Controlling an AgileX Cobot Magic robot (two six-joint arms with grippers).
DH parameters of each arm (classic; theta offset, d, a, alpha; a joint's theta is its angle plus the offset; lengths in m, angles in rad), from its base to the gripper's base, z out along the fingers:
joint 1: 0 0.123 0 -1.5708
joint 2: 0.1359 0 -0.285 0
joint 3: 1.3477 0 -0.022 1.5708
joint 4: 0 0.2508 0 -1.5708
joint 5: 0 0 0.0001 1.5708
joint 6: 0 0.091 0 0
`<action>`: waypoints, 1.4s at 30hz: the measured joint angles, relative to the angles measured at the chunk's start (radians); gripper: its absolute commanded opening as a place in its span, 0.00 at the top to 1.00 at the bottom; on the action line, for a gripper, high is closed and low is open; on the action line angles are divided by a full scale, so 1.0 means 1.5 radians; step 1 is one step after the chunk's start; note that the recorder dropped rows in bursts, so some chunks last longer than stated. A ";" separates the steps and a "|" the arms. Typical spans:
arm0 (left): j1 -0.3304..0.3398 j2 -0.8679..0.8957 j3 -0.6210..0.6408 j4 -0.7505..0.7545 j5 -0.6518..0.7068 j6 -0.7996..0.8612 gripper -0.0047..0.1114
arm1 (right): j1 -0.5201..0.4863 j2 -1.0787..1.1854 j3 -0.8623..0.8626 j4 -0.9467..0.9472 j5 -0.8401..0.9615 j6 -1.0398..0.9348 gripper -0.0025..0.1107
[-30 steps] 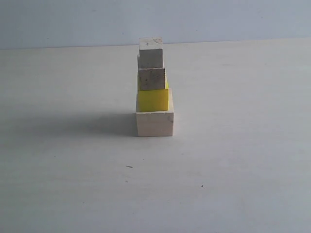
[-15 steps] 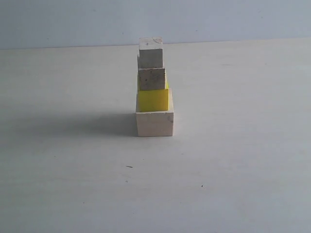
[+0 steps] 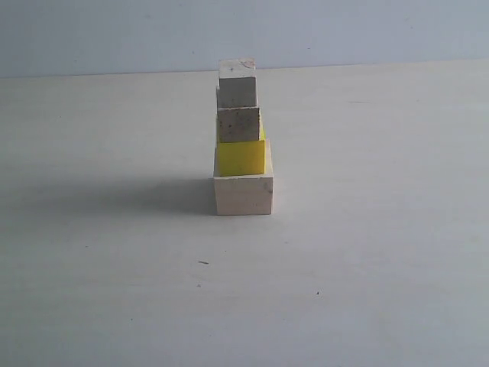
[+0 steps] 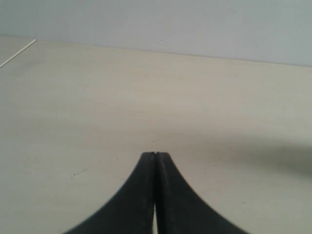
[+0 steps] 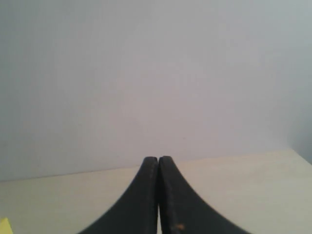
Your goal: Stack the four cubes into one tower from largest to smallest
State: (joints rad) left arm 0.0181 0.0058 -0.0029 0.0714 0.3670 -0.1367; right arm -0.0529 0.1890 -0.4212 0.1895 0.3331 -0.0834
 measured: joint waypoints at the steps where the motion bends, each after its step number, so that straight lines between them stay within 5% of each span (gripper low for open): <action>1: 0.000 0.000 0.000 0.000 0.000 0.000 0.96 | -0.003 -0.008 0.026 0.000 -0.010 0.000 0.98; 19: 0.000 0.000 0.000 0.000 0.000 0.000 0.96 | -0.006 -0.122 0.263 0.000 -0.061 0.036 0.98; 42: 0.000 0.000 0.000 0.000 0.000 0.000 0.96 | -0.006 -0.122 0.277 -0.015 0.005 -0.025 0.98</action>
State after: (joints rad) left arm 0.0181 0.0058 -0.0029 0.0714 0.3670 -0.1367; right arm -0.0613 0.0060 -0.0051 0.1677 0.3413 -0.1213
